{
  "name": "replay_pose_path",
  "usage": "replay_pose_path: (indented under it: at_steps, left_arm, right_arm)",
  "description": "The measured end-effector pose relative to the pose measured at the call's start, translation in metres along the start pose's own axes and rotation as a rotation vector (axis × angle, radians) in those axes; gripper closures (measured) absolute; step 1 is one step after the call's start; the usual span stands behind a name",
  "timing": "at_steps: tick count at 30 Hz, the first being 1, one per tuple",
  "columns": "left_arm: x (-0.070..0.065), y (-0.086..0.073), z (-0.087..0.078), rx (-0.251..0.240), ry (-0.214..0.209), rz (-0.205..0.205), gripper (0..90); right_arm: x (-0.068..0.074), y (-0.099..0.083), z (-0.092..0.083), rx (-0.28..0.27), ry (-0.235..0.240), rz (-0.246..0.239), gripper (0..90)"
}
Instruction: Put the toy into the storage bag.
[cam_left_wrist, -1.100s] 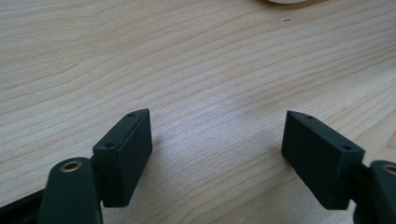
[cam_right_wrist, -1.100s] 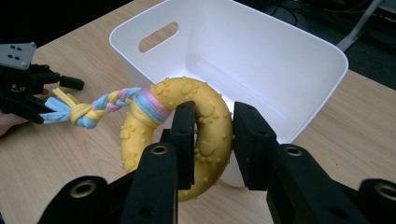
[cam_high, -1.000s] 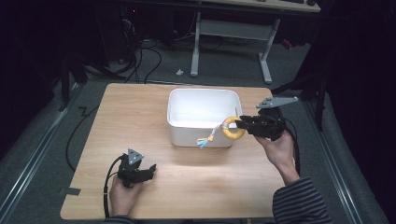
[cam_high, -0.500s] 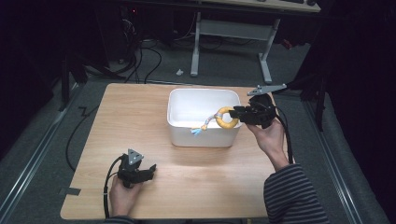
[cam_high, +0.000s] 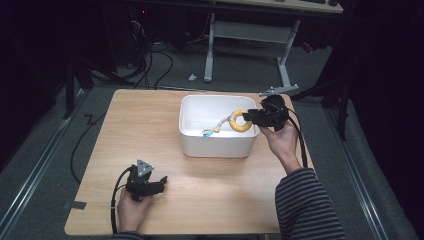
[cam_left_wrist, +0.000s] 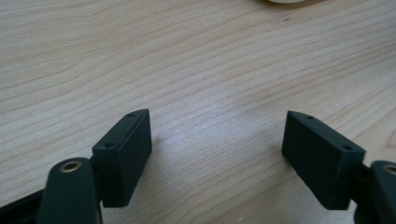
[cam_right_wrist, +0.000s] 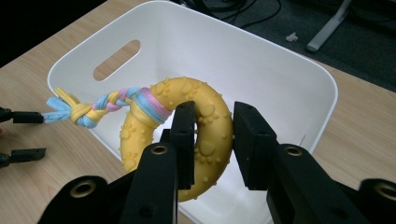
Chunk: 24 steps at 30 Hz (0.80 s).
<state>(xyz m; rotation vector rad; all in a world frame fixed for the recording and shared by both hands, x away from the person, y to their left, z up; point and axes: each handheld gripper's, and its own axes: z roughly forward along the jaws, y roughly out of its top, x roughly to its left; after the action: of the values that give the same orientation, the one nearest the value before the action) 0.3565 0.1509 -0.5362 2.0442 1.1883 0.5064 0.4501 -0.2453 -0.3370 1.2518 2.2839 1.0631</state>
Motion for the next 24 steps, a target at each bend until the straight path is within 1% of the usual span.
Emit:
replay_pose_path:
  at_steps: [3, 6, 7, 9, 12, 15, 17, 24]
  left_arm:
    - [0.0, 0.0, 0.0, -0.001, 0.0, -0.001, 24.6]
    - [0.0, 0.0, 0.0, -0.001, 0.0, -0.001, 24.6]
    - [0.0, 0.0, 0.0, -0.001, 0.0, -0.001, 24.6]
    - [0.0, 0.0, 0.0, -0.001, 0.0, -0.001, 24.6]
    - [0.0, 0.0, 0.0, -0.001, 0.0, -0.001, 24.5]
    - [0.0, 0.0, 0.0, -0.001, 0.0, -0.001, 24.6]
    - [0.0, 0.0, 0.0, -0.001, 0.0, -0.001, 24.6]
    - [0.0, 0.0, 0.0, -0.001, -0.001, -0.001, 24.5]
  right_arm:
    - [-0.003, 0.0, 0.006, 0.004, -0.014, 0.013, 71.2]
    - [-0.004, 0.0, 0.009, 0.007, -0.025, 0.005, 71.1]
    - [-0.004, 0.0, 0.013, 0.014, -0.033, 0.003, 71.1]
    - [-0.004, 0.0, 0.016, 0.022, -0.036, 0.007, 71.1]
    - [-0.003, -0.001, 0.022, 0.039, -0.044, 0.001, 71.1]
    - [-0.002, -0.002, 0.025, 0.045, -0.041, 0.004, 71.1]
    - [-0.002, -0.002, 0.029, 0.061, -0.041, 0.005, 71.1]
    - [0.001, -0.003, 0.035, 0.075, -0.033, -0.002, 71.1]
